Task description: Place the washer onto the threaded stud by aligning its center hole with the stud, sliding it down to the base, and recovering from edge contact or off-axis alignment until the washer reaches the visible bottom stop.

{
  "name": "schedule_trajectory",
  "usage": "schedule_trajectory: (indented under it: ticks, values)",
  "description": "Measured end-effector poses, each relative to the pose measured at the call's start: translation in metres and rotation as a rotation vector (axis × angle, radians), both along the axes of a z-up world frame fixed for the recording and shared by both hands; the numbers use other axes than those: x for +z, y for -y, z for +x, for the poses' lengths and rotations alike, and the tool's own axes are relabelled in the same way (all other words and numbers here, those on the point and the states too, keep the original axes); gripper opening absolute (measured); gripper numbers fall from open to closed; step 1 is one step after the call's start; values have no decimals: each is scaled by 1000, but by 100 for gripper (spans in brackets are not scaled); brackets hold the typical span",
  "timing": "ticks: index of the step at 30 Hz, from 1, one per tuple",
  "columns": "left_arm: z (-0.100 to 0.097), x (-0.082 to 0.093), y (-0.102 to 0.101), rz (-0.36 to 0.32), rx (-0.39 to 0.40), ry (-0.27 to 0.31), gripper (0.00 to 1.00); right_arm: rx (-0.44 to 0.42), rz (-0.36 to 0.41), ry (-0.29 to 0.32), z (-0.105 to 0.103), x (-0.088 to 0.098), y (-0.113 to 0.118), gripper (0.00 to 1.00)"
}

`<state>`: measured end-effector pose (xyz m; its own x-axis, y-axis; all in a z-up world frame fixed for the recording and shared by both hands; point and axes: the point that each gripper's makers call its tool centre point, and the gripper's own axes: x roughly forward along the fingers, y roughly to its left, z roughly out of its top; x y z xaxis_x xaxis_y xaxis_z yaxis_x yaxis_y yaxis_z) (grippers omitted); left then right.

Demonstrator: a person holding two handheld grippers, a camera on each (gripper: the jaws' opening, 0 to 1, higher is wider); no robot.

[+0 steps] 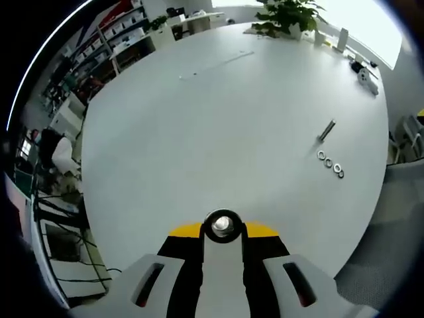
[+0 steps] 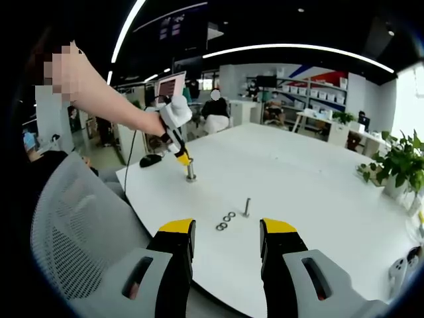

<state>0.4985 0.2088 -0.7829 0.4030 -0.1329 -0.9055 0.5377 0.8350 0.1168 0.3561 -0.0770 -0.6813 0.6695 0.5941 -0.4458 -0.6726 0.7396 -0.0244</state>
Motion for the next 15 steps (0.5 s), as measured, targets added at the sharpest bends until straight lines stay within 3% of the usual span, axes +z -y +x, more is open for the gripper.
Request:
schedule_trajectory:
  ticks: [15]
  values:
    - [4,-6,-4,-1,12,-24,19,-2,-2,-2,1,-1,1,41]
